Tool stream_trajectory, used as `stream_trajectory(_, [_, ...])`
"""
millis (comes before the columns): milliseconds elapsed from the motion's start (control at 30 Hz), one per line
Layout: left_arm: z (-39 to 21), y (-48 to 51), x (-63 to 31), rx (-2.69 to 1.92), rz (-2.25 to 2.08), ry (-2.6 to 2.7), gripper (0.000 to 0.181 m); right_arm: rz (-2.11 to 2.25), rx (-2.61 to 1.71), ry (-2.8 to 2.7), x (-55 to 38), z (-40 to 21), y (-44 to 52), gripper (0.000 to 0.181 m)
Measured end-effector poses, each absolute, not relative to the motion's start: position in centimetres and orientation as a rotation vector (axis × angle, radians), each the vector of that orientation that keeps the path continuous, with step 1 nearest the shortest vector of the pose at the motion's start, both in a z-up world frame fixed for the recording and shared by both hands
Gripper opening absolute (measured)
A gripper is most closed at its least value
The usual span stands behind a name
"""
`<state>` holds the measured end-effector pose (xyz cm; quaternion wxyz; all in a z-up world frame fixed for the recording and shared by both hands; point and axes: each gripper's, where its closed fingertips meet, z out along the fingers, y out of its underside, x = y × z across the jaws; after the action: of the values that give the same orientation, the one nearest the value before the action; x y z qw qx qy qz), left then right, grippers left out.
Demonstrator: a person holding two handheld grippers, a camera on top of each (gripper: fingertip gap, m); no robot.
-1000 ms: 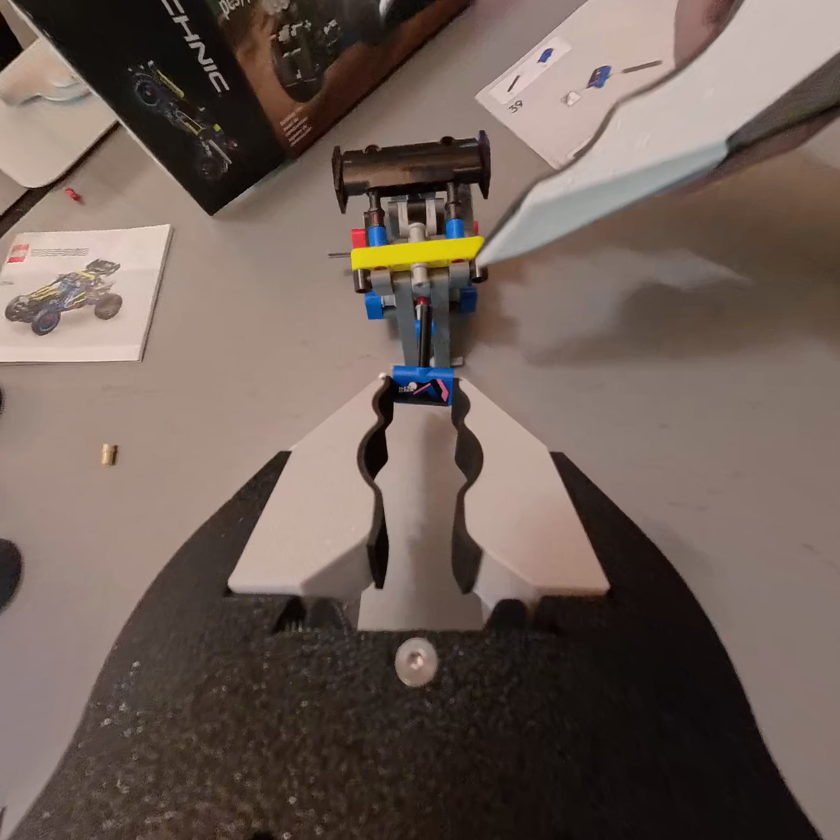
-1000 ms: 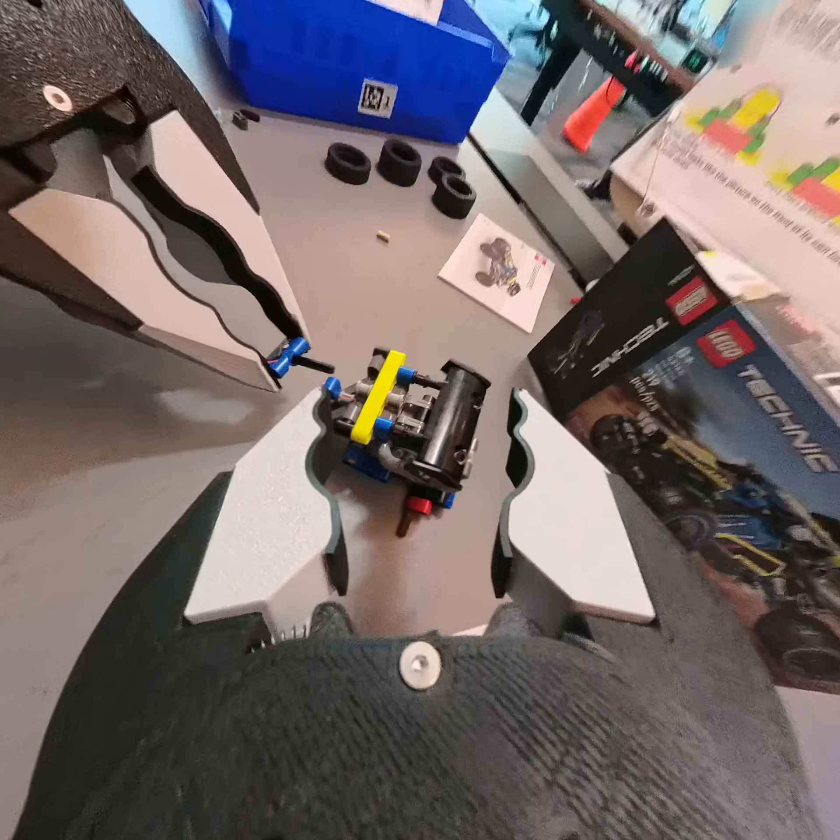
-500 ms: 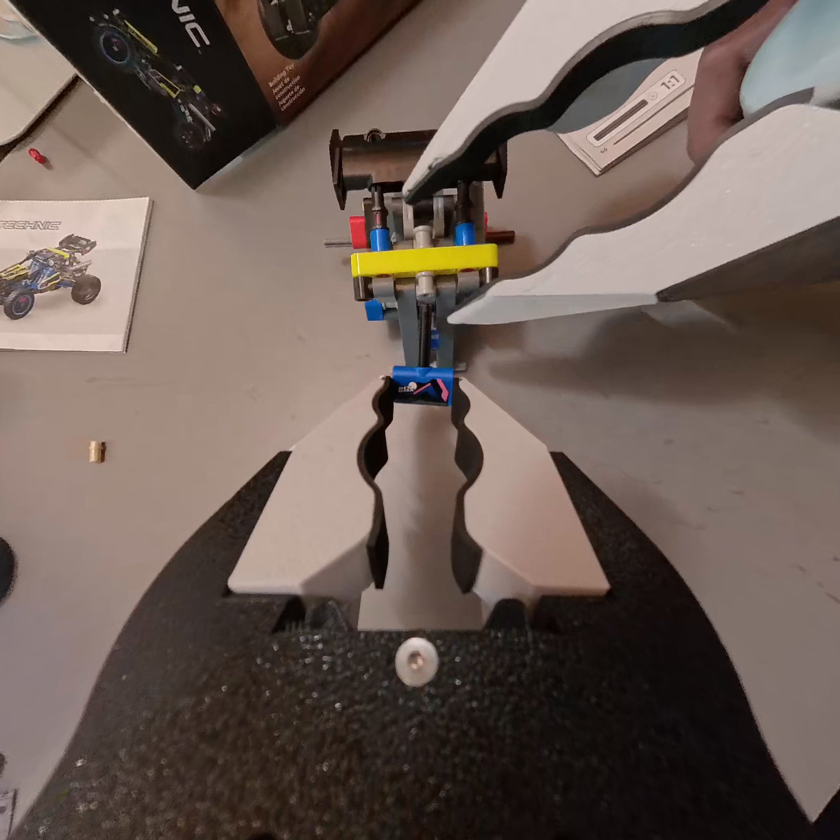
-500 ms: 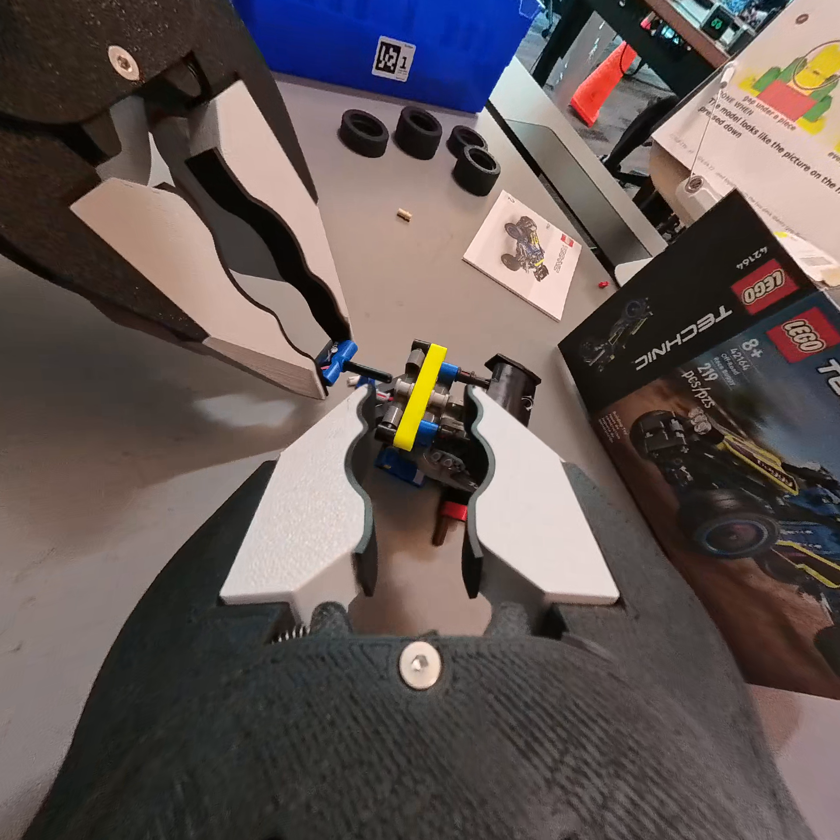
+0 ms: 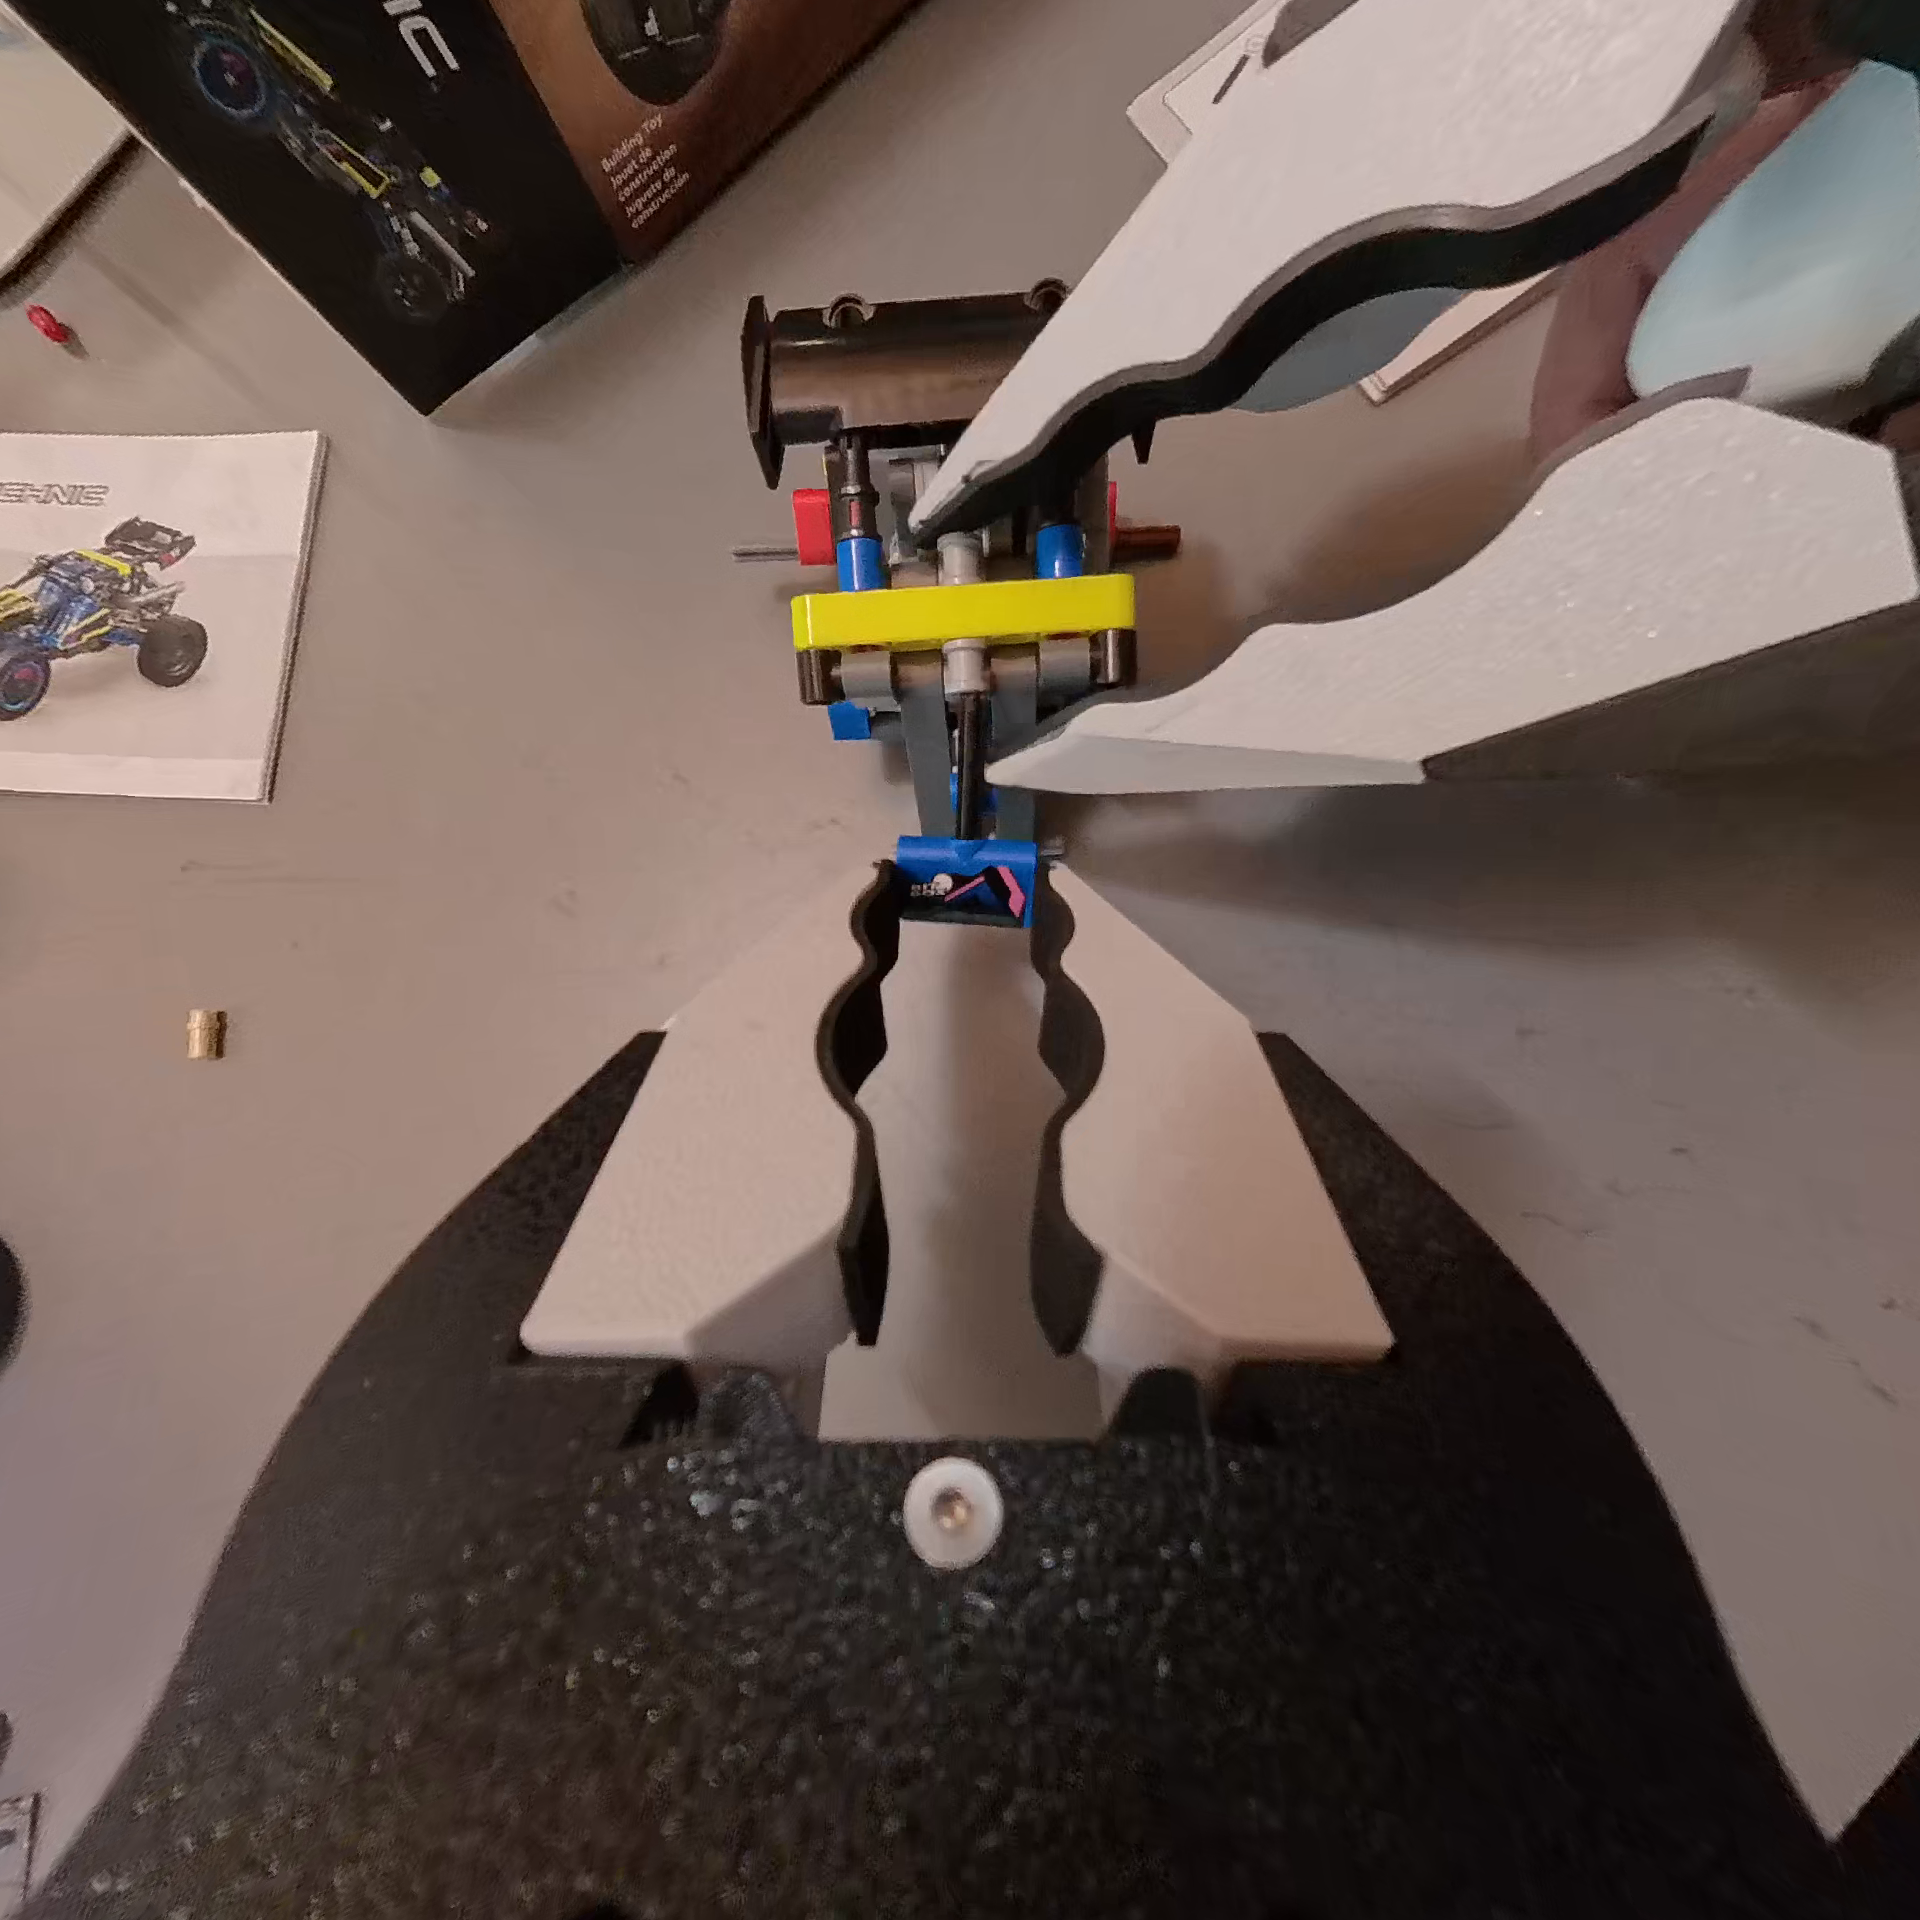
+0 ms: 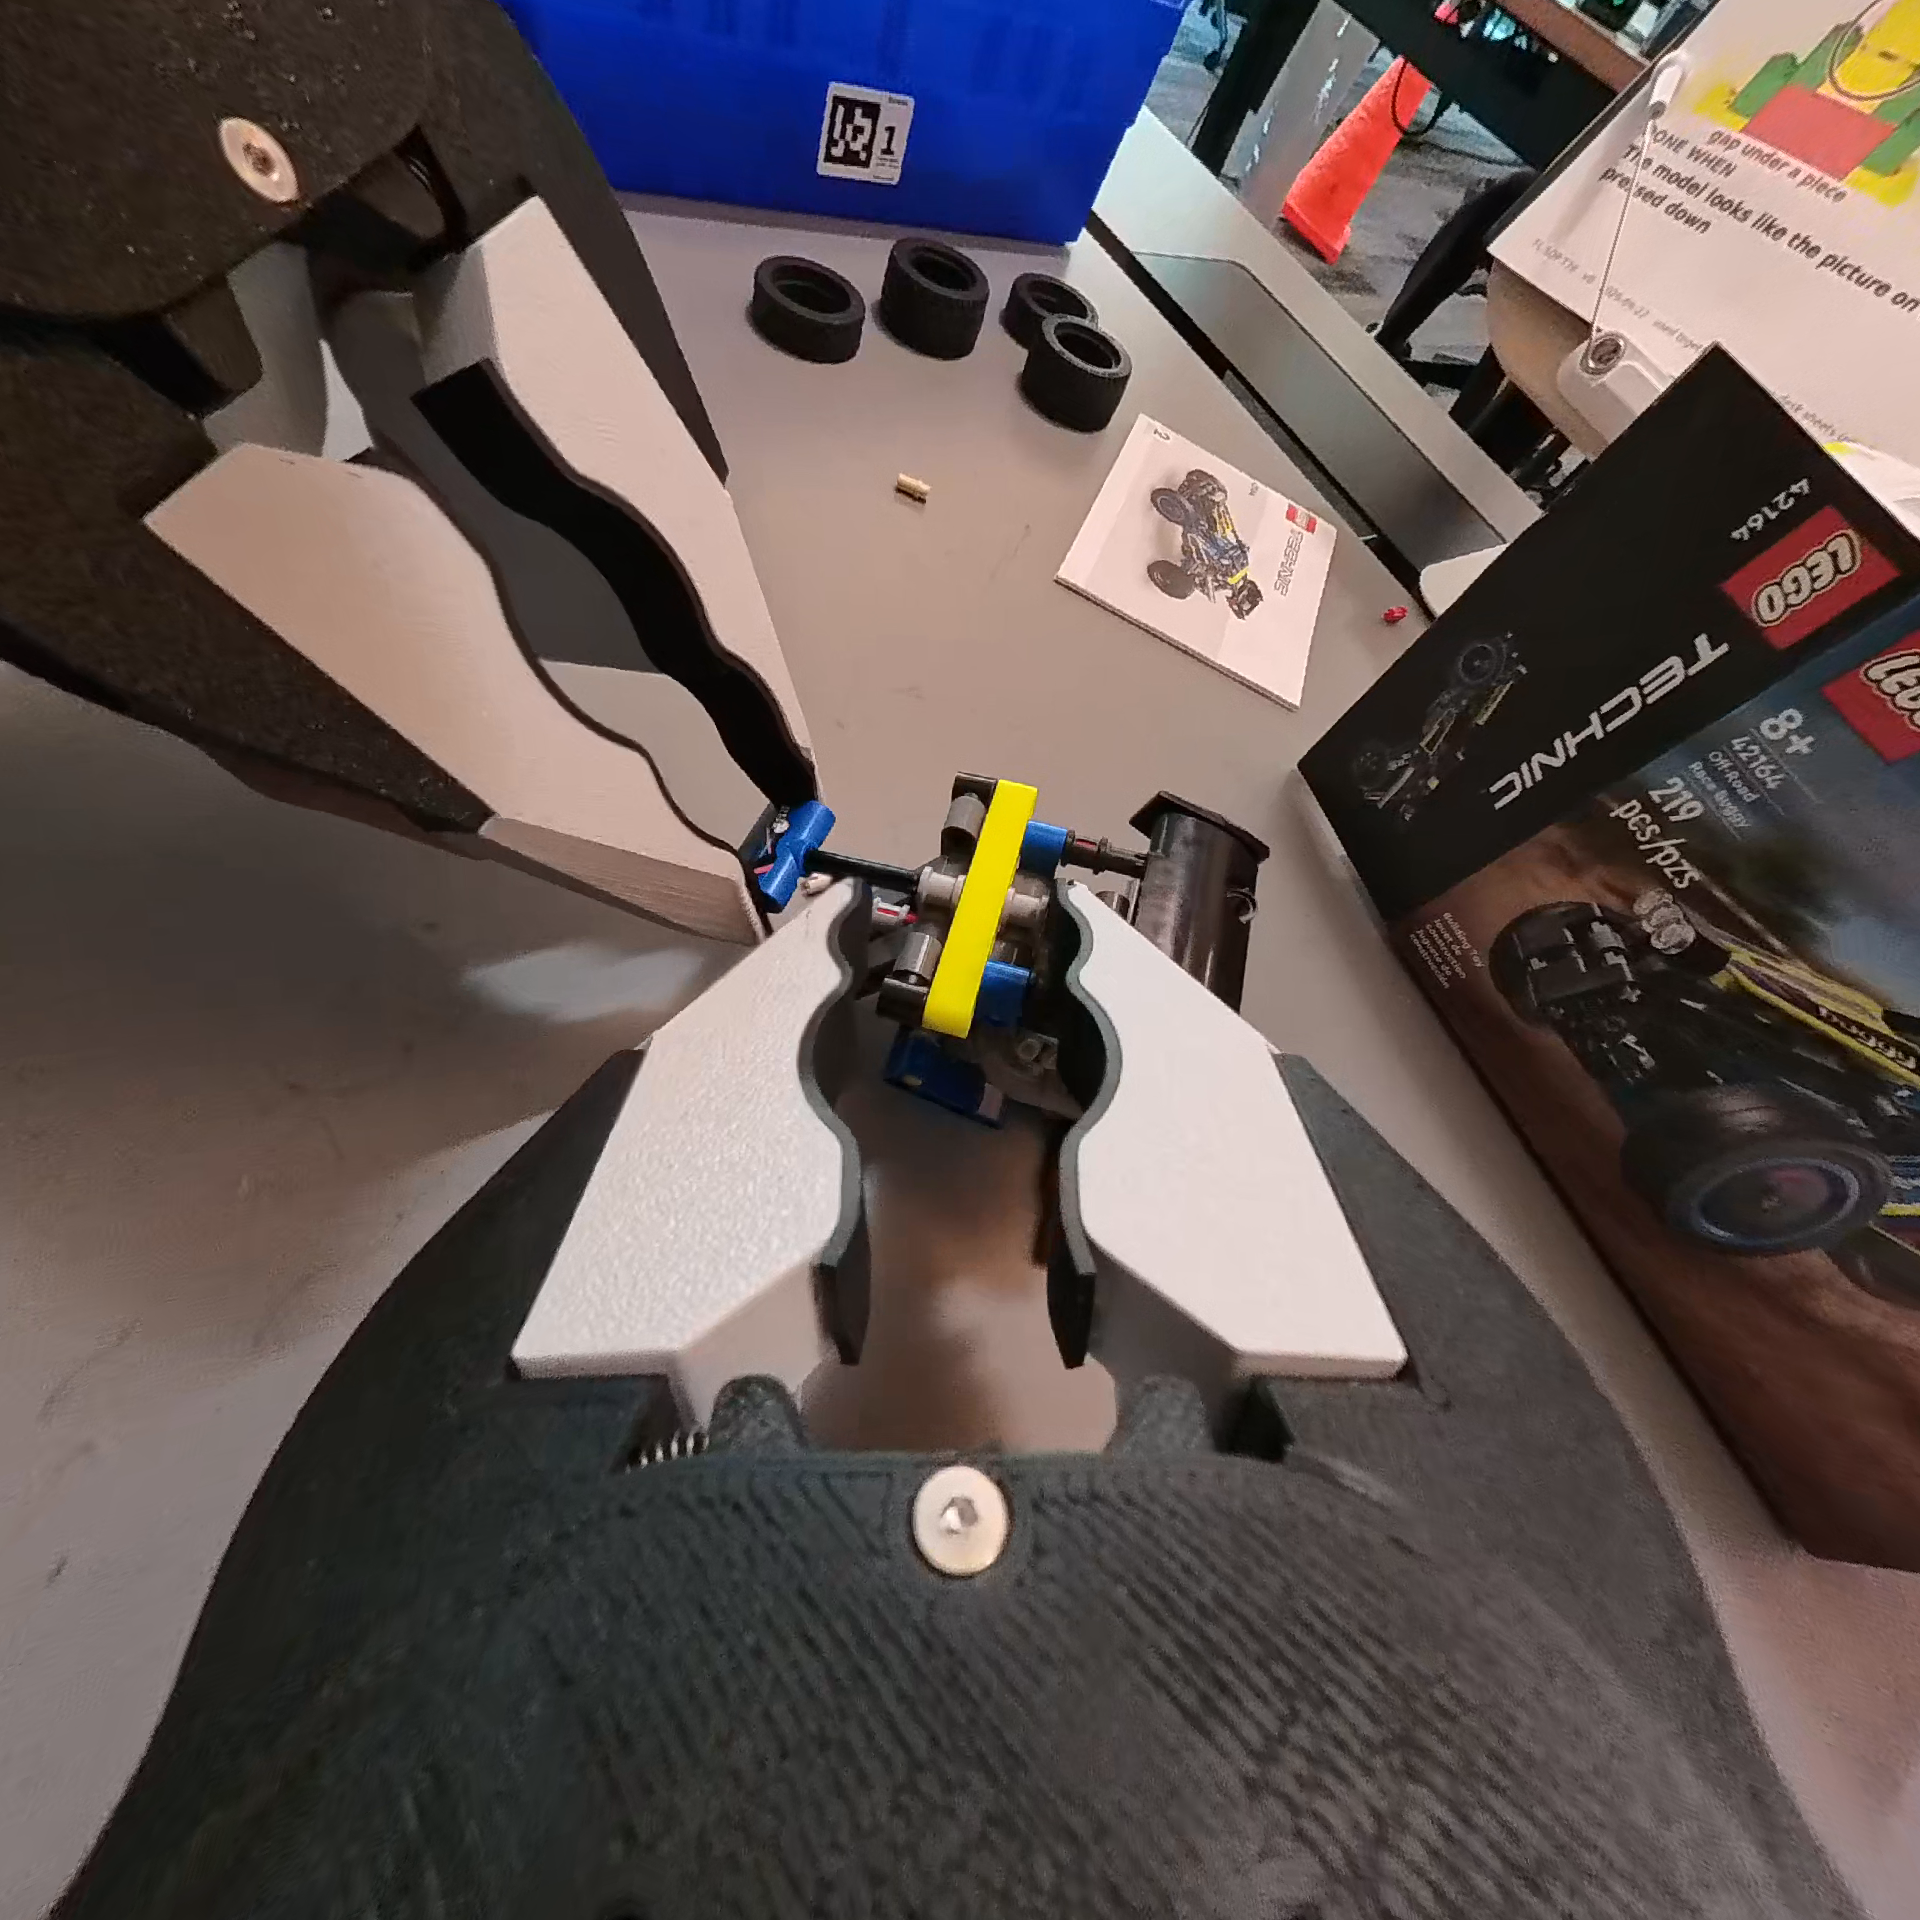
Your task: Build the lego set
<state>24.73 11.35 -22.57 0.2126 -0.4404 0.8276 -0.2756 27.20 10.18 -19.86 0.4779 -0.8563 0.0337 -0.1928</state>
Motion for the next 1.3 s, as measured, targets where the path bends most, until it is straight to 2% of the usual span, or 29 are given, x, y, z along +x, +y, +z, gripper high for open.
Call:
stream_trajectory(167, [-22.6, 11.6, 24.7, -1.265, -0.717, 2.319, 0.022, -0.507, -2.082, 0.082, 27.5, -19.8, 10.1, 0.026])
stream_trajectory(633, [-22.1, 12.0, 24.4, -1.241, -0.453, 2.444, 0.022, -0.51, -2.063, 0.093, 27.4, -19.8, 10.3, 0.027])
stream_trajectory(1000, [-22.0, 11.3, 24.9, -1.306, -0.663, 2.364, 0.022, -0.48, -2.029, 0.091, 27.6, -19.9, 10.1, 0.027])
stream_trajectory(1300, [-21.6, 11.0, 25.6, -1.115, -0.815, 2.156, 0.022, -0.475, -2.004, 0.112, 27.9, -19.8, 9.9, 0.026])
